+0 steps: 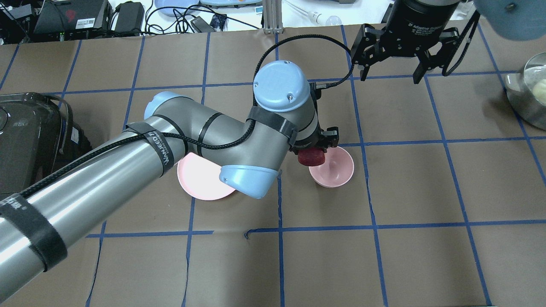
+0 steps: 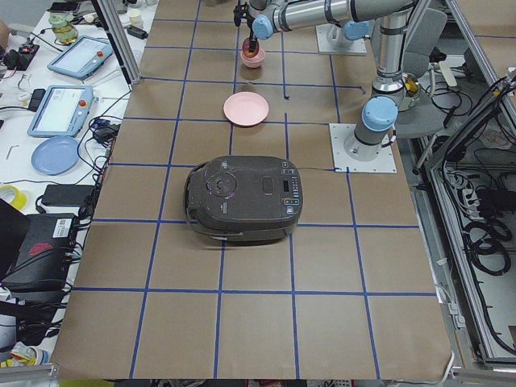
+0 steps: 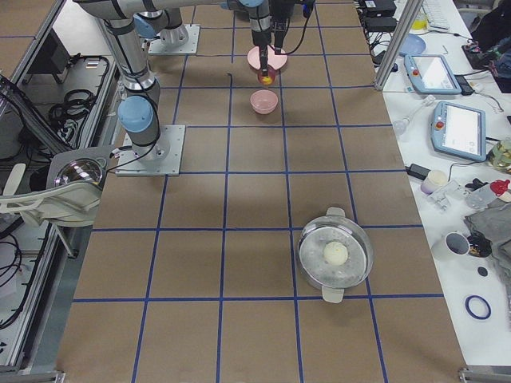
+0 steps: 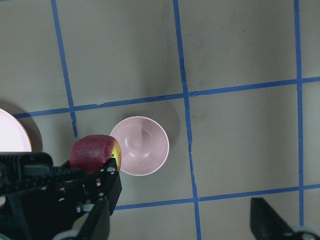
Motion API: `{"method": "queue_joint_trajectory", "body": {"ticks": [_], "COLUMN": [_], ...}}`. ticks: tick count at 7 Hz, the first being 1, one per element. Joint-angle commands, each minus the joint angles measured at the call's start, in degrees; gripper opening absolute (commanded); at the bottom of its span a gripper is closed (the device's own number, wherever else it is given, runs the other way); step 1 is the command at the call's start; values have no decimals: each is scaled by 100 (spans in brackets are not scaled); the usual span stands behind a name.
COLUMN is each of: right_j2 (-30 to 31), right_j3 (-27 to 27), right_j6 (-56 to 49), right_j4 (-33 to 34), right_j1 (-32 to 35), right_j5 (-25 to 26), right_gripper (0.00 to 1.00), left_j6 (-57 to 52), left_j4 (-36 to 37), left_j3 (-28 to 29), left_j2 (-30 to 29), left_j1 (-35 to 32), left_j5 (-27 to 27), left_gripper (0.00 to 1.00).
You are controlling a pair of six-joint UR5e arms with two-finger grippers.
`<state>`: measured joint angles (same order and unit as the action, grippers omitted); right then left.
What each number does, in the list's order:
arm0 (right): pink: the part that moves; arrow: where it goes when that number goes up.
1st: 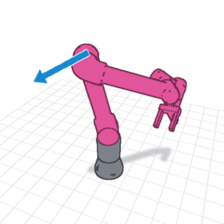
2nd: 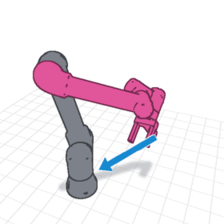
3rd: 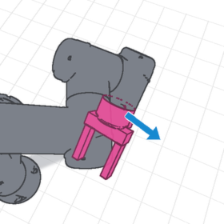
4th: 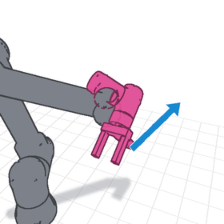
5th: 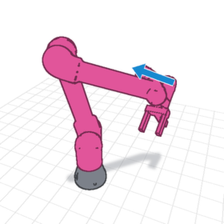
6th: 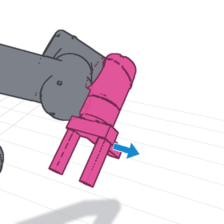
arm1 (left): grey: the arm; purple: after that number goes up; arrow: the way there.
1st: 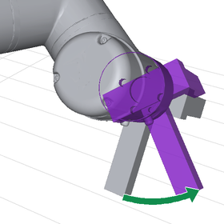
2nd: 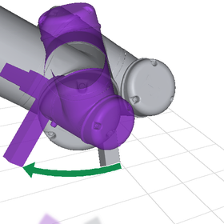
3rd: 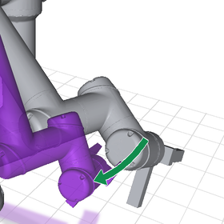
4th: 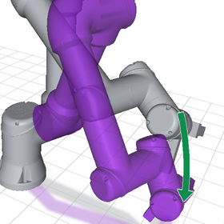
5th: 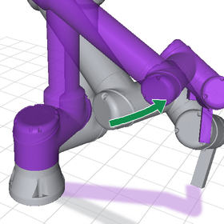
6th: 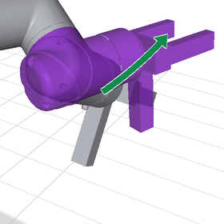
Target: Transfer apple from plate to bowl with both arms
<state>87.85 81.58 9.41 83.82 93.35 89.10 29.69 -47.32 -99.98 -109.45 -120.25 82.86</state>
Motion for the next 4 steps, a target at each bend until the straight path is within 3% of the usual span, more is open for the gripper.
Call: {"method": "queue_joint_trajectory", "body": {"ticks": [1,3,4], "right_j2": [101,84,66], "right_j3": [51,51,51], "right_j6": [-53,-114,-141], "right_j4": [-85,-32,-32], "right_j1": [-1,-1,-36], "right_j5": [29,38,55], "right_gripper": [100,100,100], "left_j6": [177,256,274], "left_j4": [606,907,917], "left_j3": [5,14,5], "left_j2": [-409,-639,-674], "left_j1": [-191,-245,-254], "left_j5": [-155,-420,-420], "left_gripper": [11,22,36]}}
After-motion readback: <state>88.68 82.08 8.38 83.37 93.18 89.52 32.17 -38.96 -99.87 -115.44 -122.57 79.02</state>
